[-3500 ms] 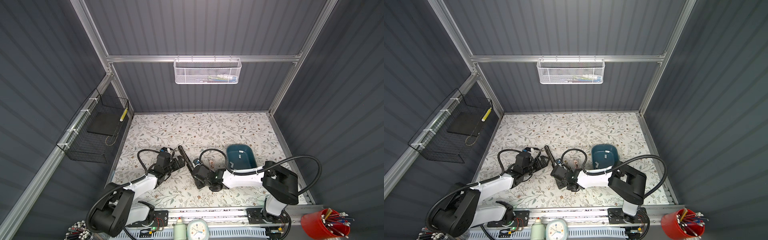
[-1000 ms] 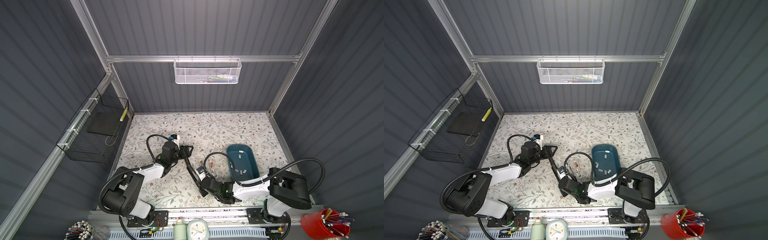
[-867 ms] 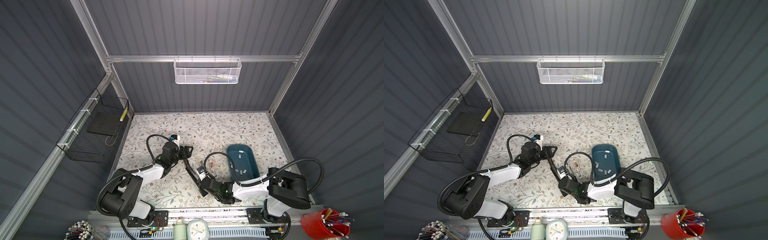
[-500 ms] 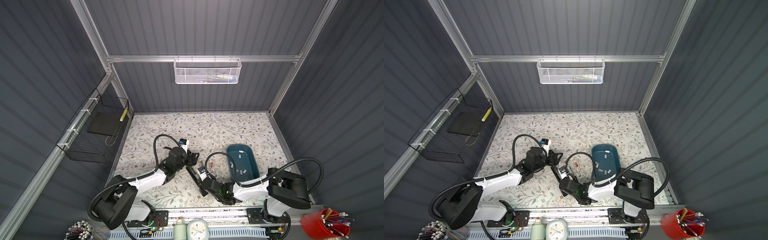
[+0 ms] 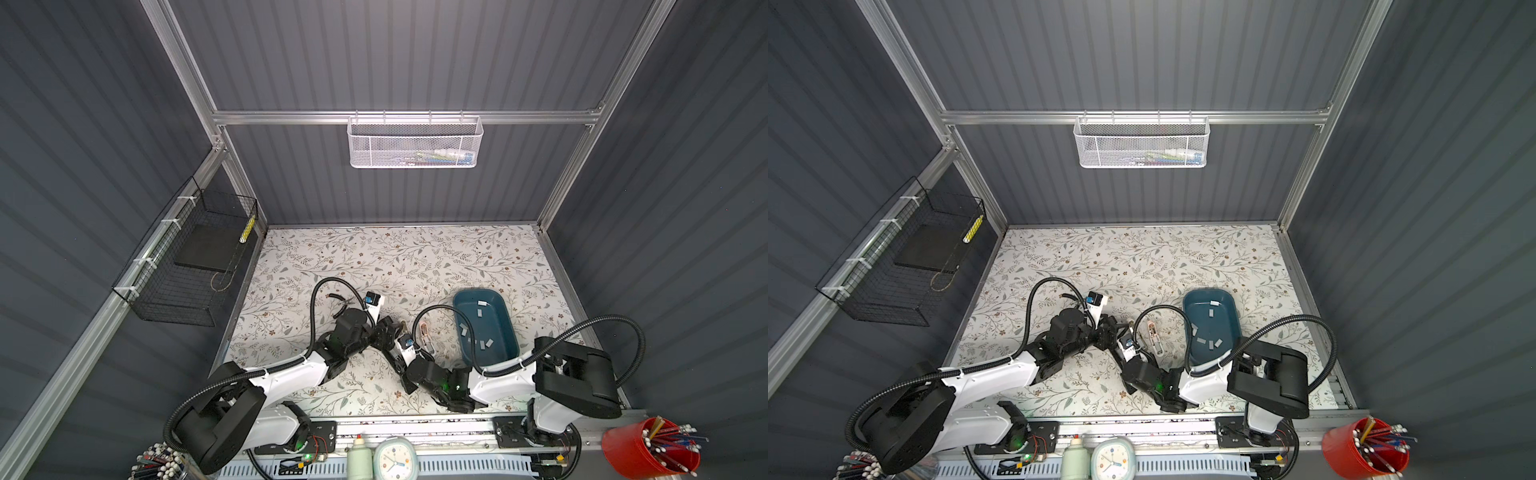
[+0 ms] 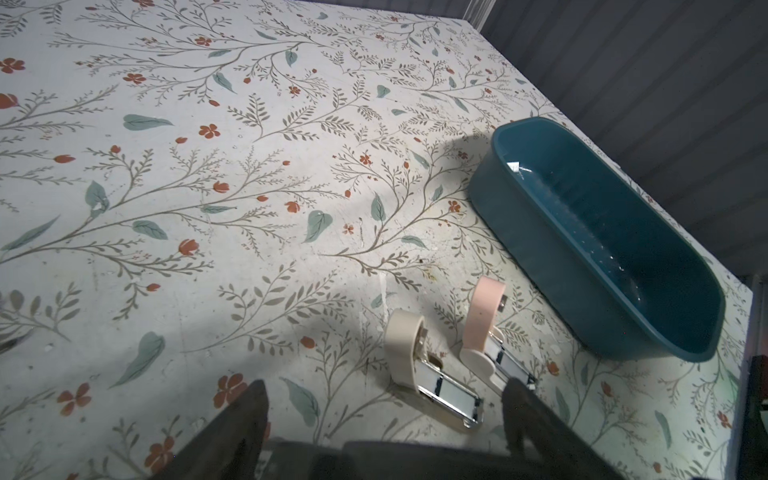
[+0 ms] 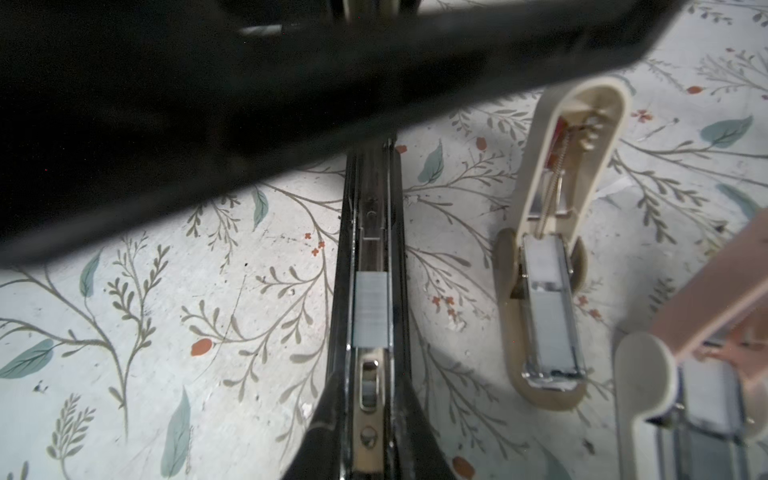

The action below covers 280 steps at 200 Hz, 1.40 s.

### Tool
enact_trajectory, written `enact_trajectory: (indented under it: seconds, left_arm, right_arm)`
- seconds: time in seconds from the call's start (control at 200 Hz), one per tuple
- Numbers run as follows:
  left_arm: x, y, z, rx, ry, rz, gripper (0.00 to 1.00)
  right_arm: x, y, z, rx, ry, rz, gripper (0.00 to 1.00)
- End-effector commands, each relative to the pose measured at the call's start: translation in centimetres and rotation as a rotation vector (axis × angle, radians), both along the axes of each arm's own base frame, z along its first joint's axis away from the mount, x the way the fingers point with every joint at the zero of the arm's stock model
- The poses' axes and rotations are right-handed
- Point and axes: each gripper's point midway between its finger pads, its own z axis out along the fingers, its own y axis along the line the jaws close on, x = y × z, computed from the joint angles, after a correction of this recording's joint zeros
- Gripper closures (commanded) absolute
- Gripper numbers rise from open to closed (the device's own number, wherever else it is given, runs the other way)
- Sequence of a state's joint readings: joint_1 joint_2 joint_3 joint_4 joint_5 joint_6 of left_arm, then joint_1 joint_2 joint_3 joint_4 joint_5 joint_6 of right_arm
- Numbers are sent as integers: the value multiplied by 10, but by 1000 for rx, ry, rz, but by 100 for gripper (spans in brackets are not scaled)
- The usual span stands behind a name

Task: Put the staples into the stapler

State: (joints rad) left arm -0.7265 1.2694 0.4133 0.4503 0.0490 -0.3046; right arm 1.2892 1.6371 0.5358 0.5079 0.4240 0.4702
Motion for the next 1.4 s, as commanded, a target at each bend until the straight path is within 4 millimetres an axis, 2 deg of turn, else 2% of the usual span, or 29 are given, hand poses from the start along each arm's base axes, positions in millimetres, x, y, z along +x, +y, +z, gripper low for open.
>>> enact_trajectory:
  seconds: [0.0,0.13,0.26,0.6,0.61,0.64,0.921,1.161,1.396]
  left_arm:
    - [0,0,4,3,-47,-12,11]
    - [-3,1,5,1,-65,-20,9]
    - [-8,3,6,5,-86,-38,1]
    - [-18,1,1,8,-107,-91,1]
    - [-19,0,0,9,-107,-94,1]
    - [-20,-1,0,9,-109,-104,1]
    - [-37,-6,-7,23,-121,-205,1]
    - [-61,-8,8,-64,-193,-300,1]
    - [-65,-7,14,-83,-211,-312,1]
  right_arm:
    - [3,-1,3,21,-29,-17,99]
    - [3,-4,5,32,-40,-20,99]
    - [3,-7,7,50,-51,-21,99]
    - [3,-11,12,91,-79,-25,96]
    - [-4,-8,12,93,-79,-2,96]
    - [-7,-7,12,96,-80,8,95]
    - [-6,-7,15,101,-89,4,95]
    - [-5,-8,16,105,-91,-7,93]
    - [-4,-8,15,102,-88,-13,93]
